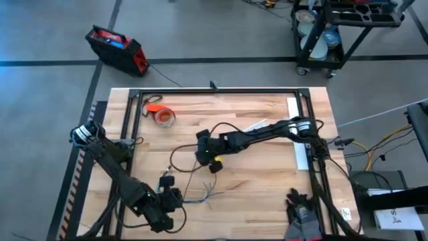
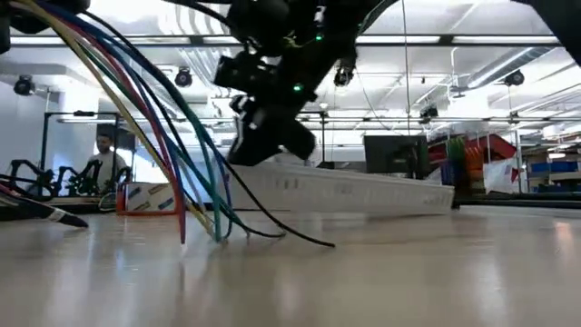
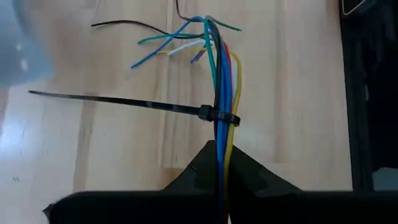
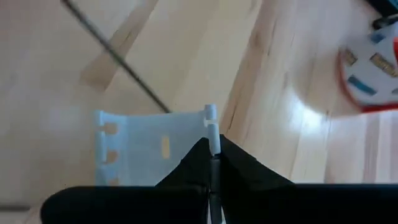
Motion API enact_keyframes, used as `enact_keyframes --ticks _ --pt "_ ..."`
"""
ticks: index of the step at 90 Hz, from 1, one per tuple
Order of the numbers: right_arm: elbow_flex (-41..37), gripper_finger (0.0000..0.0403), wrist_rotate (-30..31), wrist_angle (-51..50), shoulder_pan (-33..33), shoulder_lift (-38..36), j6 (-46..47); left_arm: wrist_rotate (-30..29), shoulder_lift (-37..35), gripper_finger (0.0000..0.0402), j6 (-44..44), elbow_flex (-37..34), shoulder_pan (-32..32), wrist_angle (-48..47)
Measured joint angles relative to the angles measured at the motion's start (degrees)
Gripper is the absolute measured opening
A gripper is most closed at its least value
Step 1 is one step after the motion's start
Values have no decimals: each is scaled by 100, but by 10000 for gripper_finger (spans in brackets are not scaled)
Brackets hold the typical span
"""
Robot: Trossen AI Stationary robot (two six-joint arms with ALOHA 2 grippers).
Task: Ziptie cables
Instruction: Put the black zip tie cables on the white cable duct
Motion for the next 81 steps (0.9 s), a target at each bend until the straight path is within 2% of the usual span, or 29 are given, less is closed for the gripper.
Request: enact_keyframes --ticks 10,34,47,57,66,74,81 --pt "167 26 -95 -103 -16 139 74 0 -2 0 -111 -67 -7 -4" --pt "192 175 -125 -264 10 -4 646 -217 -3 0 -205 -136 -9 13" --pt "190 229 -247 -864 224 -512 776 -522 -3 0 -257 -194 -7 22" --pt "63 249 -449 -1389 499 -959 1175 -876 -4 0 -503 -284 -7 65" --pt "-170 253 -654 -1409 864 -1227 1685 -1012 -2 0 -472 -396 4 273" --pt "-387 248 -586 -1293 1285 -1478 1983 -1014 -8 0 -258 -425 51 499" --pt "-597 239 -244 -1063 1690 -1704 2239 -1033 -65 0 -231 -371 114 694"
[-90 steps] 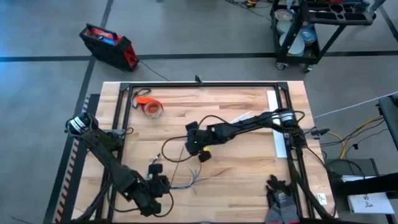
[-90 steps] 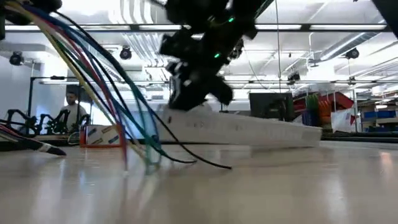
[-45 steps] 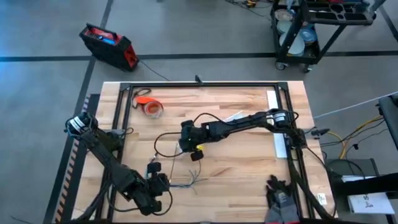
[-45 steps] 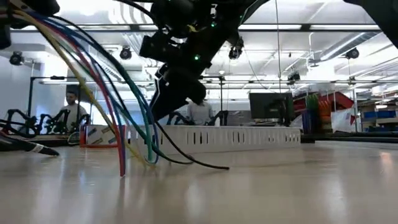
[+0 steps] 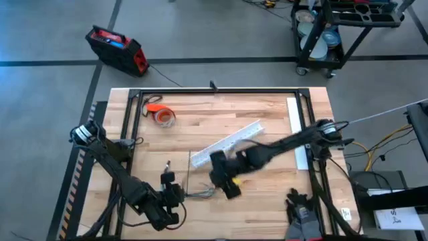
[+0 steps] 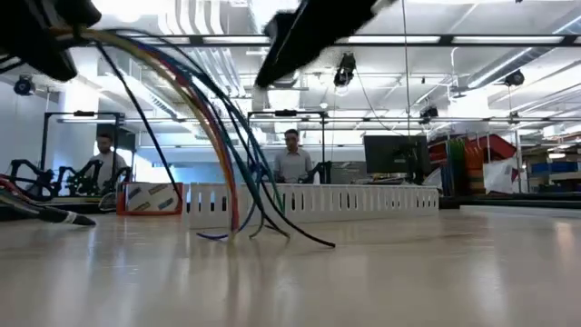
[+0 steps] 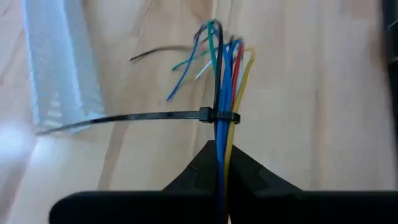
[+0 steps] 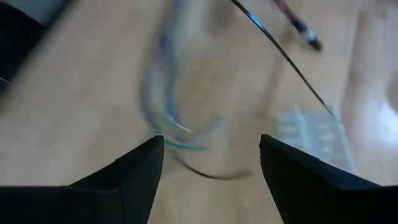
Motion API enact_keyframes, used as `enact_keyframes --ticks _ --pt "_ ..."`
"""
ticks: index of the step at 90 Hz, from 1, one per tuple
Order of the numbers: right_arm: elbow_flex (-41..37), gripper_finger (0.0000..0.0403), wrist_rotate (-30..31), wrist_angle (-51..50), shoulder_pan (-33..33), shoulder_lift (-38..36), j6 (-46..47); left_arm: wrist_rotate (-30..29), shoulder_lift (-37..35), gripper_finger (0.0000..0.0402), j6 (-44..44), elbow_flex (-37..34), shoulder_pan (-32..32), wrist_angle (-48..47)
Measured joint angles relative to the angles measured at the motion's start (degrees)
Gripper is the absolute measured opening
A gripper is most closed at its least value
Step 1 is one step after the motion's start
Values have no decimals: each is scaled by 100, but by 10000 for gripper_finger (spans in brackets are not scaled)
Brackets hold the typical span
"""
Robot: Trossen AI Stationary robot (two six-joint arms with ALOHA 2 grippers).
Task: Ziptie cables
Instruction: Put the black zip tie cables on the white cable duct
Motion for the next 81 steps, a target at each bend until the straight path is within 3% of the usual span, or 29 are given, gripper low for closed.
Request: enact_keyframes --ticks 26,45,64,81 --pt "-706 218 2090 1241 1158 -612 1096 90 -150 0 450 856 367 121" --pt "-892 243 3744 1508 1553 -588 1635 93 -124 0 945 1113 738 118" --pt "-973 271 3849 1747 1486 -534 1785 173 -119 0 1059 1007 1095 113" --pt "-973 268 4334 1842 1241 -388 1652 176 -119 0 1257 987 1198 158"
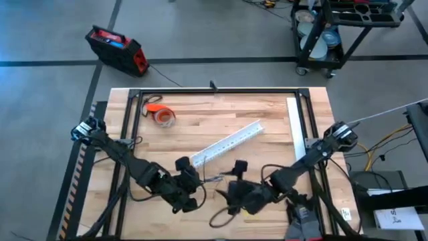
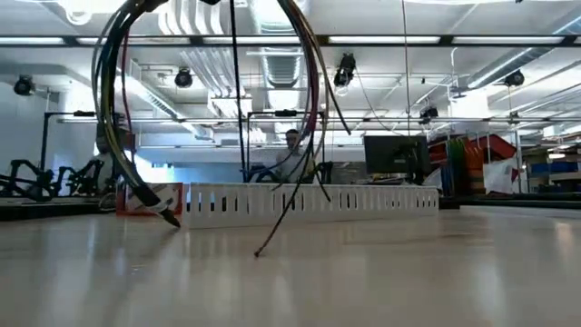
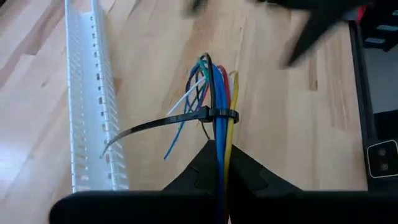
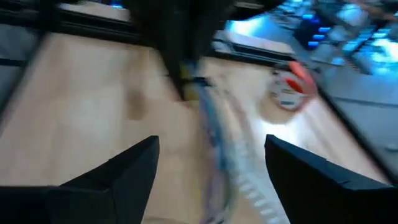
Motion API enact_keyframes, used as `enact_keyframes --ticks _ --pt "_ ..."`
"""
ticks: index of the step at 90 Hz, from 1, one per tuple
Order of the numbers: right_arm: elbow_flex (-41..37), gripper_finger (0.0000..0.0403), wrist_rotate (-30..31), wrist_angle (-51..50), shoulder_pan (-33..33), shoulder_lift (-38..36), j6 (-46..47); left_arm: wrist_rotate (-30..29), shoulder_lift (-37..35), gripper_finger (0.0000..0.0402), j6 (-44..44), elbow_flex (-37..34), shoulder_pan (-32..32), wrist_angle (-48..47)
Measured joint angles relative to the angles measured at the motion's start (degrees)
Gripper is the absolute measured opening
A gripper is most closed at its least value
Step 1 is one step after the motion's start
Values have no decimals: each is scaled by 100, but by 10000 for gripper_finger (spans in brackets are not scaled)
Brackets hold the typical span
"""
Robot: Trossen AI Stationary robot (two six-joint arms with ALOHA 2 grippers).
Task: Ziptie cables
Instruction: Put the black zip tie cables on the white cable duct
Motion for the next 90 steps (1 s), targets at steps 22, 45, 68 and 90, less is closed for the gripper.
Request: enact_keyframes --ticks 22,45,68,90 --pt "-18 218 296 -41 -310 343 -253 -74 0 0 -250 -56 160 45" --pt "-27 55 838 -834 -354 319 -361 -105 0 0 14 -389 427 707" --pt "49 5 979 -2881 -387 8 -10 -133 7 9 925 -691 770 2243" --pt "67 2 993 -4732 -545 -414 328 371 118 36 1156 -759 1352 2448"
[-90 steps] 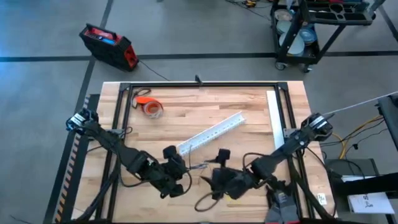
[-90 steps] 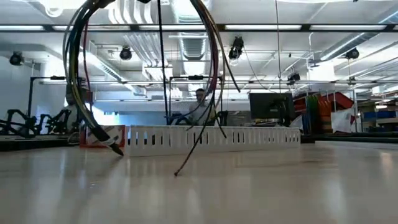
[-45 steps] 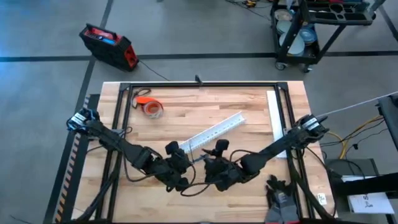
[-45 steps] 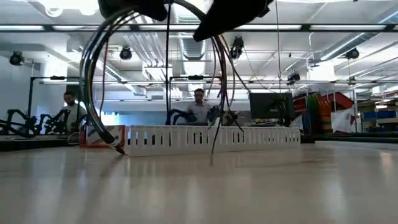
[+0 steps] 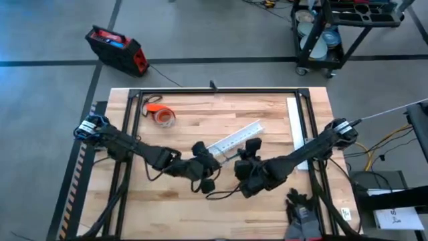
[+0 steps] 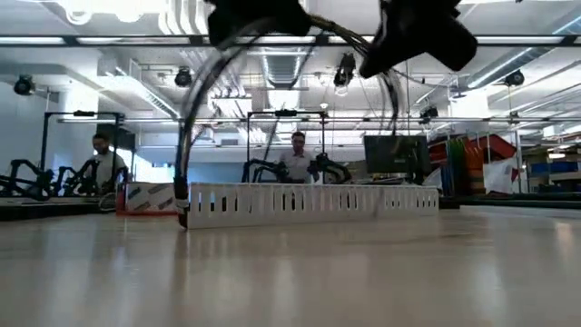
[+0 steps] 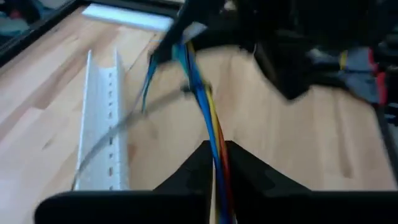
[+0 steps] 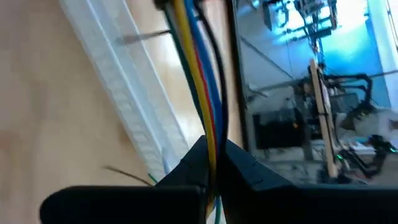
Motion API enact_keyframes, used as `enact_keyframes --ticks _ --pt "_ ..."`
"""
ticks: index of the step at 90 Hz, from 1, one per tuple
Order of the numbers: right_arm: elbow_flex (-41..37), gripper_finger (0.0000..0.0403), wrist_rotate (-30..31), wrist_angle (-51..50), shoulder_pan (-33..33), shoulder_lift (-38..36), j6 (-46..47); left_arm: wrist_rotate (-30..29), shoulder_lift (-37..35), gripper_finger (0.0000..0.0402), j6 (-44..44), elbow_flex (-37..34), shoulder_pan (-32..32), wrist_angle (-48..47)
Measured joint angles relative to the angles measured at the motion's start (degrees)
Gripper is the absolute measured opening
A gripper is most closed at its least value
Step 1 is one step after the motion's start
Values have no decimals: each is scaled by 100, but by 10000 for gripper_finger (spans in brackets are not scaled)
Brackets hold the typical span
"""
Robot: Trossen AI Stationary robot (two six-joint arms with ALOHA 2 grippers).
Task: Ziptie cables
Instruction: Put the black zip tie cables on the white cable duct
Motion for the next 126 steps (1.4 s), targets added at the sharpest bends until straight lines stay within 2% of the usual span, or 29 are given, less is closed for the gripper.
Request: enact_keyframes --ticks 13,36,50,64,72,86,111,126 --pt "-9 1 -15 -619 -151 -74 207 9 219 58 139 -104 126 6" --pt "-9 1 -18 -764 -246 -366 -28 8 588 110 202 -518 97 486" --pt "-9 0 -12 -758 -243 -628 -78 -4 816 154 276 -1039 85 1902" --pt "-9 0 -11 -760 -243 -869 -147 -27 1149 193 849 -1414 85 3034" --pt "-9 0 -49 -737 -239 -986 -141 -315 1266 208 1402 -1464 68 3551" --pt "-9 0 -367 -567 -231 -1104 -143 -480 1486 221 2016 -1455 93 4083" --pt "3 0 -466 -377 -222 -1129 -342 -427 1788 234 1965 -1451 299 4495" --pt "87 0 -503 -260 -222 -1129 -499 -419 2053 226 1965 -1348 356 4516"
